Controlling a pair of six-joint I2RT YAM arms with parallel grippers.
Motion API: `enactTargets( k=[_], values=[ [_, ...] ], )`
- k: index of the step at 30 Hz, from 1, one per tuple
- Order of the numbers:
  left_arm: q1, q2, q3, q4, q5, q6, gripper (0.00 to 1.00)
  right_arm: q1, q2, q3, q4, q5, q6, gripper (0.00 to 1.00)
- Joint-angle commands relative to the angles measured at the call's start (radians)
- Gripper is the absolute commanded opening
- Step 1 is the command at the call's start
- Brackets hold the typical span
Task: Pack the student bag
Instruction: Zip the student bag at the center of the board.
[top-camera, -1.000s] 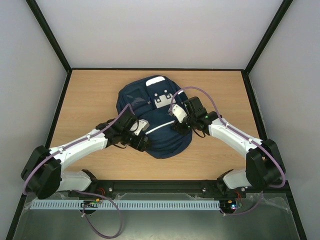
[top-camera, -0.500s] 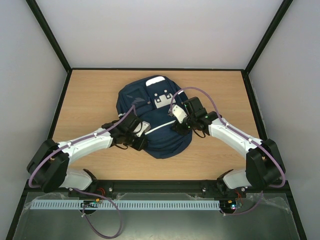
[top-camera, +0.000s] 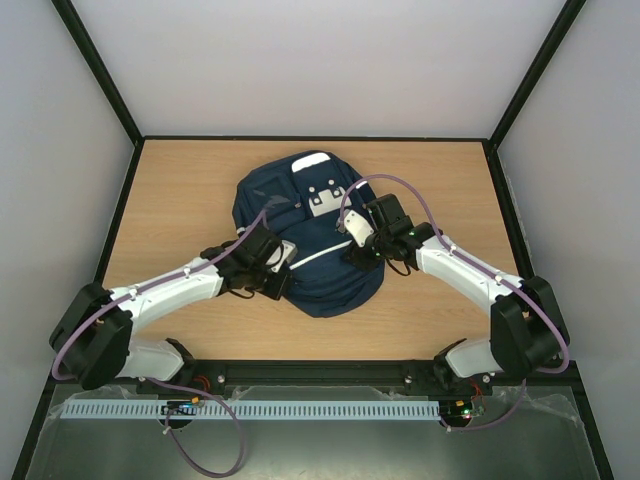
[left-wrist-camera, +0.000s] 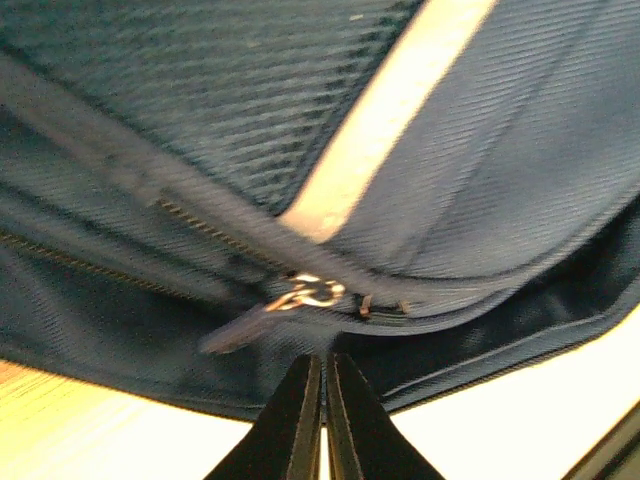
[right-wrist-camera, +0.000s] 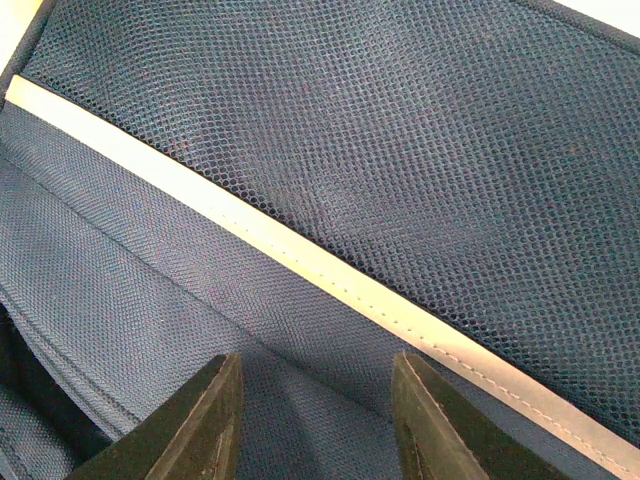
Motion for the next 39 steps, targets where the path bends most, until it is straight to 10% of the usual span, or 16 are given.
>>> enactTargets(
  k=[1, 8, 19, 27, 39],
  values=[
    [-0.006, -0.024, 0.019, -0.083, -0.113, -0.08, 0.06, -0.004, 0.008, -0.002, -0.035, -0.011, -0.005, 0.41],
    [-0.009, -0.113, 0.03, -0.088, -0.167, -0.067, 0.56, -0.004, 0.007, -0.004, -0.035, -0.015, -0.007, 0.41],
    [-0.01, 0.009, 0.005, 0.031, -0.056, 0.112, 0.61, -0.004, 0.003, -0.005, -0.036, -0.015, -0.008, 0.41],
    [-0.012, 0.023, -0.036, 0.105, -0.041, 0.154, 0.5, -0.003, 0.014, -0.004, -0.036, -0.018, -0.013, 0.41],
    [-0.03, 0.006, -0.021, 0.018, -0.035, 0.062, 0.02, -0.003, 0.029, -0.005, -0.035, -0.022, -0.01, 0.41]
  ],
)
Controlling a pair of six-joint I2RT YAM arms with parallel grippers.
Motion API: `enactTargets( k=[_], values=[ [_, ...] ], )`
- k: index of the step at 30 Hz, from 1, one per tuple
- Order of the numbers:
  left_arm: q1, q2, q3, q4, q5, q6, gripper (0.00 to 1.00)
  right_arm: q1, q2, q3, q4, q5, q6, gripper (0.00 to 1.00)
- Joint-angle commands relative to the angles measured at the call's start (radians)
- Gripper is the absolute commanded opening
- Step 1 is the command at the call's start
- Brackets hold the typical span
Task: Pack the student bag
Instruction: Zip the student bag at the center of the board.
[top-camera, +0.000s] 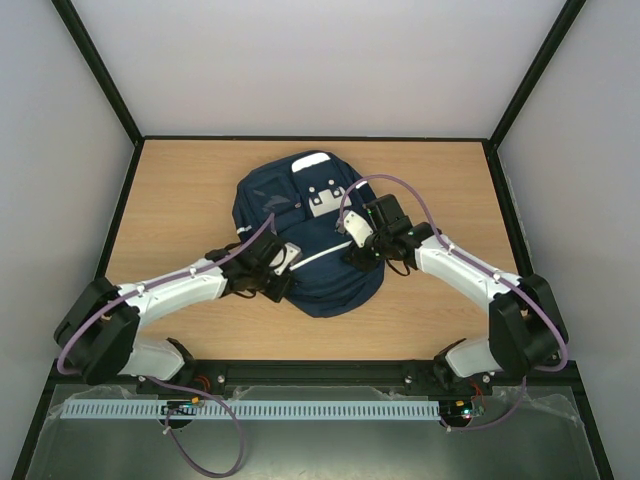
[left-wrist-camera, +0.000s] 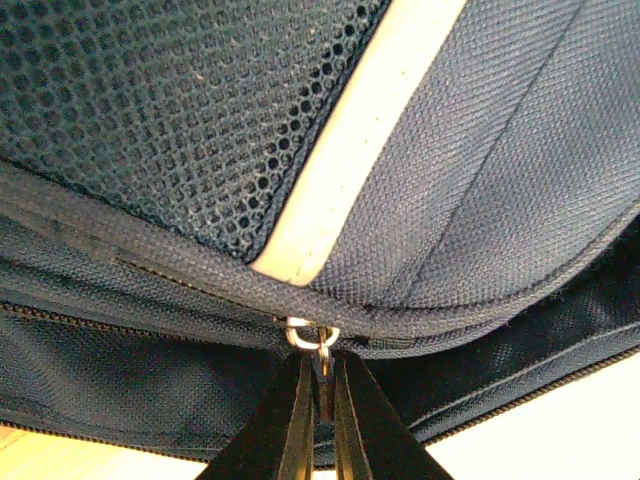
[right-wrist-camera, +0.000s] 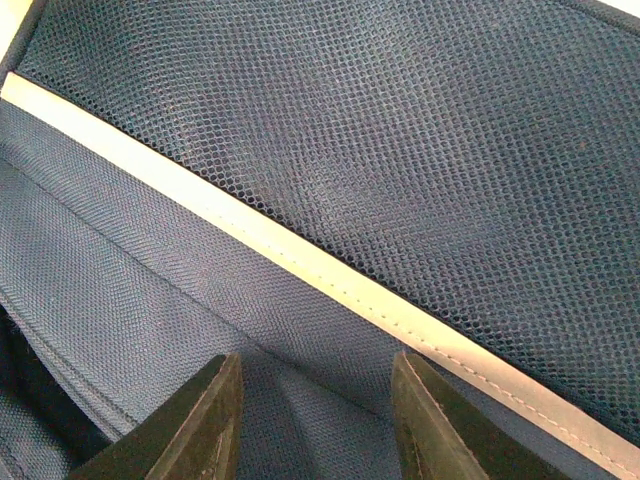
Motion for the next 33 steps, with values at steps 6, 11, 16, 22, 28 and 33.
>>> enactTargets(
  k=[6, 11, 16, 22, 28, 33],
  values=[
    [-0.068, -0.033, 0.029, -0.066, 0.107, -0.103, 0.02, -0.003, 0.099, 0.023, -0.071, -0.039, -0.003, 0.4],
    [-0.156, 0.046, 0.086, -0.07, 0.117, -0.114, 0.02, -0.001, 0.109, 0.029, -0.071, -0.046, 0.006, 0.39],
    [-0.226, 0.128, 0.153, -0.031, 0.125, -0.15, 0.02, -0.001, 0.105, 0.029, -0.071, -0.038, 0.007, 0.39],
    [-0.255, 0.201, 0.232, 0.062, 0.108, -0.225, 0.02, -0.001, 0.112, 0.035, -0.071, -0.025, 0.021, 0.38],
    [-0.251, 0.235, 0.254, 0.218, 0.09, -0.289, 0.02, -0.017, 0.043, 0.048, -0.066, 0.048, 0.057, 0.36],
    [-0.236, 0.292, 0.331, 0.22, 0.062, -0.292, 0.15, -0.028, -0.043, 0.068, -0.128, 0.067, 0.068, 0.36]
  ],
)
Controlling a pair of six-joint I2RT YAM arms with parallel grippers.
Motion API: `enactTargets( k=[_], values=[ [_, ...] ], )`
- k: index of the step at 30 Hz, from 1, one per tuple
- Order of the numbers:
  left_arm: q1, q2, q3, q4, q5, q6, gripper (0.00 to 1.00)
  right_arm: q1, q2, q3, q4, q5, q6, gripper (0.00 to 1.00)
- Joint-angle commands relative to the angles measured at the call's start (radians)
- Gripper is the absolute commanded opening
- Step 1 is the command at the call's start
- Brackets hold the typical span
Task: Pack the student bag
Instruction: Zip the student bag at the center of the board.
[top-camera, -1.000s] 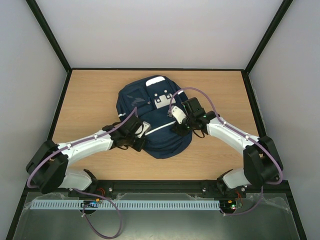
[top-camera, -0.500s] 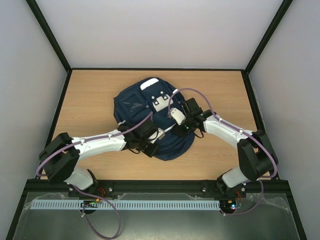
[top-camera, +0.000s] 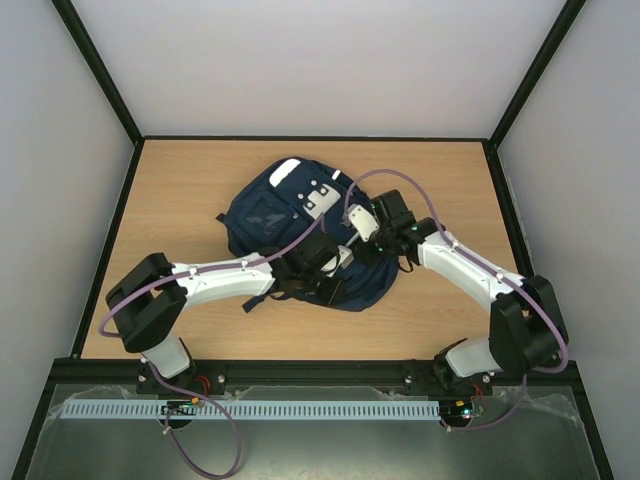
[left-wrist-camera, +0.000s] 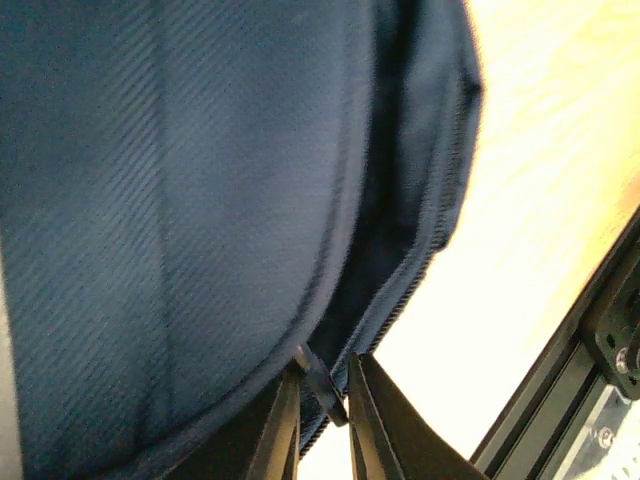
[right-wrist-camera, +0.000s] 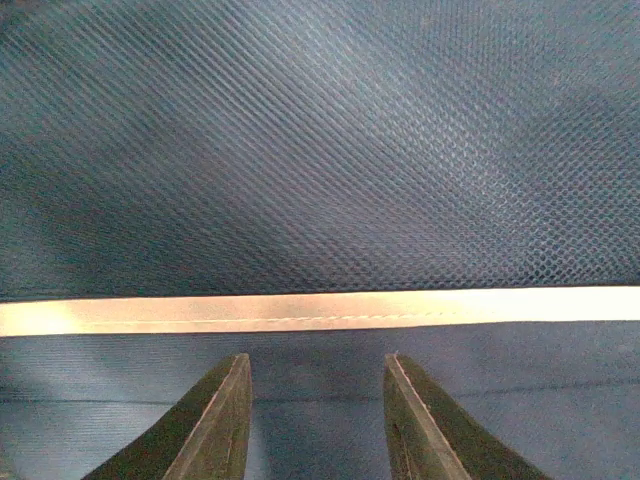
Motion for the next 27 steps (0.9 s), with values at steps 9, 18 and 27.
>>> enactTargets(
  k=[9, 18, 27],
  values=[
    [0.023, -0.004, 0.154, -0.028, 0.042, 0.035, 0.46, -0.004, -0.248, -0.043, -0.193, 0.126, -0.002, 0.38],
    [0.109, -0.214, 0.059, -0.143, -0.039, 0.108, 0.51, 0.051, -0.304, -0.108, -0.302, 0.015, -0.051, 0.36],
    [0.176, -0.282, -0.072, -0.044, -0.211, 0.187, 0.57, 0.145, -0.169, -0.111, -0.256, 0.0, -0.041, 0.4]
  ],
)
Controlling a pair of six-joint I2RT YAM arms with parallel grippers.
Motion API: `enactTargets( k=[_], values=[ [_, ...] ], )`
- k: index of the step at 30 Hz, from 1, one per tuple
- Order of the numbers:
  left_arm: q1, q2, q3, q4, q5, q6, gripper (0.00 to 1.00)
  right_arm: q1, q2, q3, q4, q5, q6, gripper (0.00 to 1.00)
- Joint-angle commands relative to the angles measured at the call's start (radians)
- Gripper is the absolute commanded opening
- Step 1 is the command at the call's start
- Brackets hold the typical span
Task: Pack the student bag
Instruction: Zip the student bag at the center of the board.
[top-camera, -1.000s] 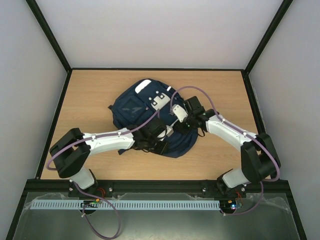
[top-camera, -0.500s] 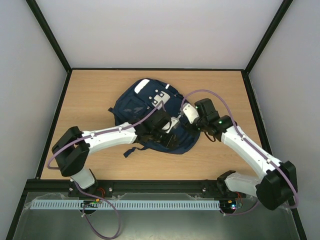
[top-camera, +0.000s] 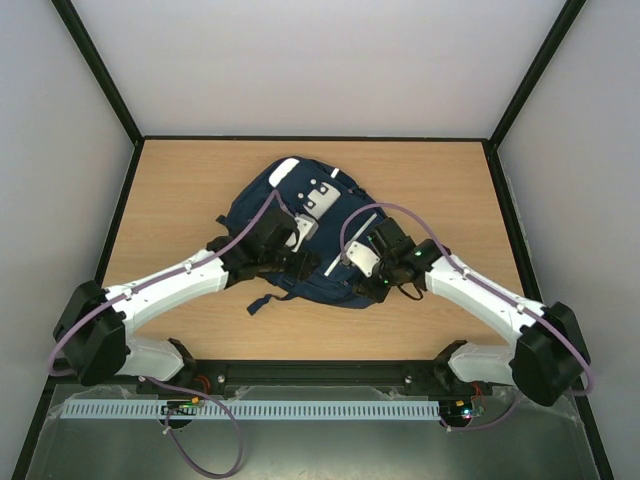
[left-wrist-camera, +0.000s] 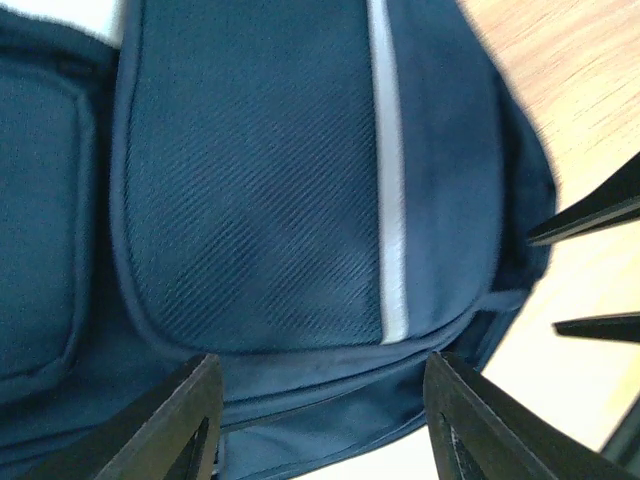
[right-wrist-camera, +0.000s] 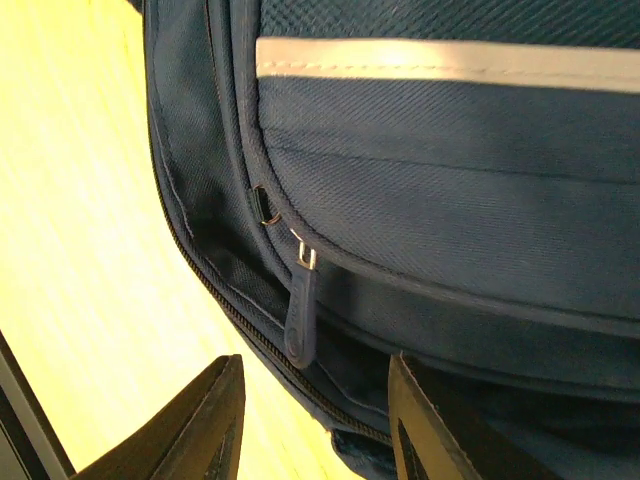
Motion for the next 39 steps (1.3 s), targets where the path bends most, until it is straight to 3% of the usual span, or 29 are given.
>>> enactTargets(
  k=[1, 5, 8, 13, 15, 23, 25, 27, 29, 34, 39],
  values=[
    [0.013, -0.007, -0.066, 0.042, -0.093, 0.041, 0.59, 0.021, 0.073, 0.0, -0.014, -0.015, -0.001, 0.4],
    [0.021, -0.008, -0.106, 0.09, -0.08, 0.007, 0.68, 0.03, 0.131, 0.011, 0.006, -0.018, -0.002, 0.4],
    [0.029, -0.011, -0.133, 0.125, -0.07, -0.043, 0.69, 0.033, 0.166, 0.017, 0.018, -0.029, -0.001, 0.39],
    [0.03, -0.021, -0.16, 0.16, -0.079, -0.198, 0.7, 0.037, 0.191, 0.02, 0.041, -0.044, 0.007, 0.31],
    [0.03, -0.03, -0.172, 0.171, -0.081, -0.261, 0.78, 0.036, 0.195, 0.021, 0.048, -0.046, 0.01, 0.26],
    [0.006, -0.114, -0.254, 0.254, -0.097, -0.447, 0.72, 0.037, 0.163, 0.029, 0.039, -0.05, 0.016, 0.11],
    [-0.009, -0.127, -0.261, 0.259, -0.103, -0.467, 0.71, 0.037, 0.153, 0.032, 0.03, -0.043, 0.022, 0.12],
    [-0.026, -0.13, -0.263, 0.26, -0.111, -0.48, 0.7, 0.037, 0.159, 0.037, 0.019, -0.041, 0.032, 0.23],
    [-0.042, -0.132, -0.264, 0.263, -0.121, -0.487, 0.7, 0.037, 0.178, 0.046, 0.016, -0.045, 0.046, 0.26],
    [-0.069, -0.14, -0.286, 0.279, -0.136, -0.526, 0.68, 0.037, 0.222, 0.078, 0.03, -0.082, 0.078, 0.25],
    [-0.107, -0.159, -0.315, 0.29, -0.177, -0.606, 0.7, 0.037, 0.259, 0.101, 0.038, -0.05, 0.099, 0.17]
  ],
)
